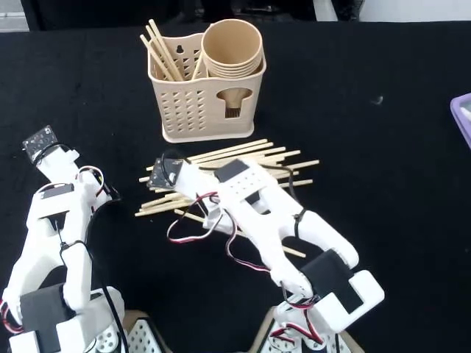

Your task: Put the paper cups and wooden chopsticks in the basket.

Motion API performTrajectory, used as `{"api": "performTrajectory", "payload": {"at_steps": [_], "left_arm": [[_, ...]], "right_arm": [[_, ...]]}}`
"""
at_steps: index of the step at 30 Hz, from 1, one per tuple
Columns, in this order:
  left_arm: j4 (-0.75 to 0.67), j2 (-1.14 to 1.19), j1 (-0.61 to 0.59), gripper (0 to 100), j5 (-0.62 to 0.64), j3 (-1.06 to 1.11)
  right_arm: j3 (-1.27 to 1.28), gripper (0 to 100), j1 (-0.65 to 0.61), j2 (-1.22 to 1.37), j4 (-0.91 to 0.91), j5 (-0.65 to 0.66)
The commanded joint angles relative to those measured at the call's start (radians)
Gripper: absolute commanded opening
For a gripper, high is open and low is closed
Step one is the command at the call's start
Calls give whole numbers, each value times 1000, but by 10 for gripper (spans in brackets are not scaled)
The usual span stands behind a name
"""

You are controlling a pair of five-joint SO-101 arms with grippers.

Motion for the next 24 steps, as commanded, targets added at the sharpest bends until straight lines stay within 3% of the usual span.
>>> {"api": "performTrajectory", "payload": {"at_steps": [1, 20, 24], "left_arm": [[2, -3, -1, 95, 3, -54], [2, -3, -1, 95, 2, -56], [2, -3, -1, 95, 2, -54]], "right_arm": [[-58, 227, -5, -51, 2, 6], [-85, 223, -5, 139, -106, 6], [-90, 78, -5, 139, -94, 2]]}}
